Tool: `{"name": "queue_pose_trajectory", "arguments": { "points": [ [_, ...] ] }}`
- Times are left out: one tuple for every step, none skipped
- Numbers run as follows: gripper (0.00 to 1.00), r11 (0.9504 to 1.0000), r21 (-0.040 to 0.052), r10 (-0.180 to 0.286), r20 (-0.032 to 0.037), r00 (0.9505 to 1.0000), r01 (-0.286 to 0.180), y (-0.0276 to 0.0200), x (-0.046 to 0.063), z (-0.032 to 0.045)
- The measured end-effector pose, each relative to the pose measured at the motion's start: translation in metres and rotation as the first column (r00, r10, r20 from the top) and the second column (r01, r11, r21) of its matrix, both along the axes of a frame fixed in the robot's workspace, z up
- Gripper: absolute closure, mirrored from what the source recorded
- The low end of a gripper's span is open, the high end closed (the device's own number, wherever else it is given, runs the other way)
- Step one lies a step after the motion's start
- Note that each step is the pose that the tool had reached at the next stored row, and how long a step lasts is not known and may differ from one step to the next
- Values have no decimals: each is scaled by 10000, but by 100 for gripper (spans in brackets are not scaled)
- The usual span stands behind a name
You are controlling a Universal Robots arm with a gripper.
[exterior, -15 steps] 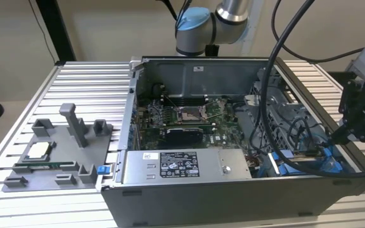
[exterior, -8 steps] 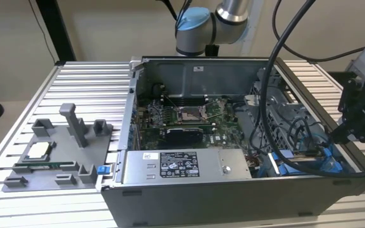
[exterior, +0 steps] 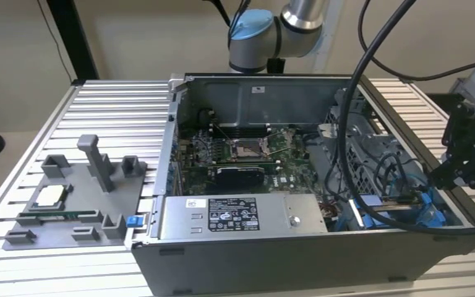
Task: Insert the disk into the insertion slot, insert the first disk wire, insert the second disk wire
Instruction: 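Insert the second disk wire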
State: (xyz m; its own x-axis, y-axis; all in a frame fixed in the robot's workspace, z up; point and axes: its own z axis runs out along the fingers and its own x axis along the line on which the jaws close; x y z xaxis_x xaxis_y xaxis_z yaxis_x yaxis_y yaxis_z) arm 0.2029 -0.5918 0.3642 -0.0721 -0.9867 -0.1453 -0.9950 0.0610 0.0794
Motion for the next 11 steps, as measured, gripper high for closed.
{"name": "queue_pose_trajectory", "arguments": {
  "points": [
    [0, 10000, 0, -58, 0, 10000, 58, -10, 0, -4],
    [0, 9999, 1, -121, 0, 9999, 121, -18, 0, -10],
    [0, 9998, 1, -180, 0, 9998, 180, -26, 1, -17],
    [0, 9997, 8, -247, 0, 9997, 247, -30, 1, -24],
    [0, 9995, 32, -306, -1, 9995, 306, -32, 1, -29],
    [0, 9993, 77, -355, -2, 9994, 355, -32, 1, -31],
    [0, 9991, 142, -410, -5, 9992, 410, -32, 0, -34],
    [0, 9987, 200, -469, -7, 9989, 469, -32, 0, -38],
    [0, 9983, 237, -525, -9, 9986, 526, -32, 1, -41],
    [0, 9980, 258, -580, -10, 9983, 580, -32, 0, -46],
    [0, 9976, 273, -634, -11, 9980, 634, -32, 0, -49]
  ]
}}
